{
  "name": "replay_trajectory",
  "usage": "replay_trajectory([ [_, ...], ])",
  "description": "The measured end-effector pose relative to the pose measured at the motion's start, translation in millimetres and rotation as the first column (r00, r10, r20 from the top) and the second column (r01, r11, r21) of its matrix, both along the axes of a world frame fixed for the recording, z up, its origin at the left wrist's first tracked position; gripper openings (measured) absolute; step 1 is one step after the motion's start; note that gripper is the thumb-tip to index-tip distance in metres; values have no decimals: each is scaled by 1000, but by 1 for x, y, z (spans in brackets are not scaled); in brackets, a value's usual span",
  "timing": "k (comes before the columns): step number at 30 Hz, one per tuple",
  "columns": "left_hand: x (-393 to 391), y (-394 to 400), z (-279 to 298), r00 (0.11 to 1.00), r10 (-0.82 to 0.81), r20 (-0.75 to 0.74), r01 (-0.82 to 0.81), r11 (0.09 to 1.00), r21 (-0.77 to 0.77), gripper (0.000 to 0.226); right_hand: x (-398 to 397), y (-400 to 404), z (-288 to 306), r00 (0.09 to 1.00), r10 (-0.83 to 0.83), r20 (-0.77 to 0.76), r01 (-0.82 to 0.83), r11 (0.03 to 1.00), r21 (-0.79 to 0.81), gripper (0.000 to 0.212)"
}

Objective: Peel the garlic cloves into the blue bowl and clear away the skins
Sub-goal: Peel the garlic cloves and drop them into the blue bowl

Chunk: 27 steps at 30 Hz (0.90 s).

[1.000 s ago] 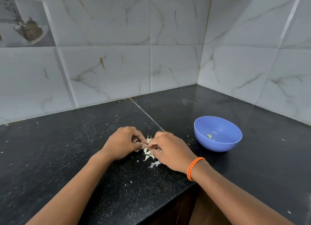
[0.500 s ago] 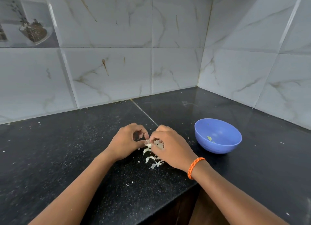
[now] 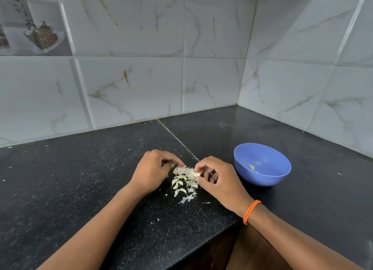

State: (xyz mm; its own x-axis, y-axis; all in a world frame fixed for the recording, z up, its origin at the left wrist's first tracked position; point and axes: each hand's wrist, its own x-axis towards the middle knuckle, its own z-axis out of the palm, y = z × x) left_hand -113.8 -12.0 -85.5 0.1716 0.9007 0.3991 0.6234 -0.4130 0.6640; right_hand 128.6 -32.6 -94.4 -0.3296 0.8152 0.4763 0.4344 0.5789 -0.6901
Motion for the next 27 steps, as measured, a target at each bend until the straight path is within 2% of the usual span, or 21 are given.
replay_trajectory([
  [2,1,0,-2,1000,-23,12,22,999,34,51,0,1,-1,1000,-9,-17,9,1000,24,22],
  [7,11,-4,-1,998,-34,55,30,997,65,15,1,4,-1,997,-25,-71,29,999,46,26],
  [8,13,-5,-1,998,-32,62,28,998,64,16,1,4,-2,997,-29,-78,33,998,48,27],
  [11,20,-8,-1,993,-83,82,79,995,62,41,-1,3,-2,993,-49,-104,55,997,49,24],
  [12,23,-10,0,987,-122,101,118,992,41,41,-1,3,-3,992,-58,-112,65,996,58,21],
  [15,35,-16,2,962,-202,185,214,976,-49,16,-1,1,-3,986,-95,-137,110,989,102,14],
  [17,40,-19,1,963,-176,206,191,980,-56,11,-1,1,-2,980,-107,-168,126,987,104,12],
  [20,42,-21,-2,962,-132,239,148,988,-48,8,-1,2,-1,974,-94,-207,111,992,69,14],
  [24,40,-21,-2,914,-114,390,163,982,-95,8,-3,0,-3,951,-72,-302,52,996,-73,31],
  [27,39,-19,-3,887,-89,452,160,980,-120,10,-1,1,-5,944,-47,-327,19,996,-89,27],
])
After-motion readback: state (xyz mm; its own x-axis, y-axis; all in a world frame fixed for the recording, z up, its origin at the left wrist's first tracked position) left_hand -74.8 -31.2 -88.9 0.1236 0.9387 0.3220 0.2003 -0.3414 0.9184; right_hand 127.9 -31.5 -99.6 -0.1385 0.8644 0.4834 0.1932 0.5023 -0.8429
